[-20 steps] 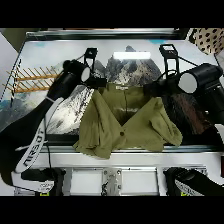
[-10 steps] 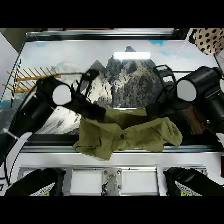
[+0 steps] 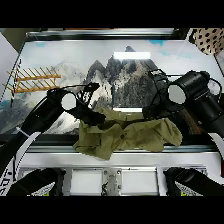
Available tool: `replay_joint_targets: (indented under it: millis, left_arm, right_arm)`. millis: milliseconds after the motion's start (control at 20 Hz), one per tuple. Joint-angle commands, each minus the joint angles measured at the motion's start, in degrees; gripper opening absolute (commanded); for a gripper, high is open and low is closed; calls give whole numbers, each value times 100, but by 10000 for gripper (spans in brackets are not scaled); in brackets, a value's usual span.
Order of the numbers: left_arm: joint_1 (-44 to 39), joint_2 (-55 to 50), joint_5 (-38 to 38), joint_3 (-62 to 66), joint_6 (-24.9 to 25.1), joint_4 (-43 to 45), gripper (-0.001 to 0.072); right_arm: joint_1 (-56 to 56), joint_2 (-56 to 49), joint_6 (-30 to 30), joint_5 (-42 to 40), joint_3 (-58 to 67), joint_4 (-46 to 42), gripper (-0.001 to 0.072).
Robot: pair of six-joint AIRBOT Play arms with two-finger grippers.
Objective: Fold the clothes and pants, and hang the long-sleeved shirts on hangers.
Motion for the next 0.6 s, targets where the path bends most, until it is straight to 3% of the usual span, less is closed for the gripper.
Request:
replay_joint_targets:
  millis: [0,100,150,200,250,550]
  left_arm:
    - [26,-149,-46,-26,302,-22,13]
    - [87,-57,-50,-26,387,-26,14]
    - [142,28,-55,-26,387,-28,146]
    - [199,142,-48,-26,387,-66,411]
    - [273,269,-42,-26,402,-188,521]
    - [1440,1215,262,-24,535,-302,516]
  right_arm:
    - [-4,-17,15,-35,-4,50,8]
    - [-4,-17,13,-35,-4,46,9]
    - [-4,-17,13,-35,-4,46,9]
    - [-4,-17,13,-35,-4,46,9]
    - [-4,-17,13,-35,-4,46,9]
    - [-4,-17,13,-35,-4,48,9]
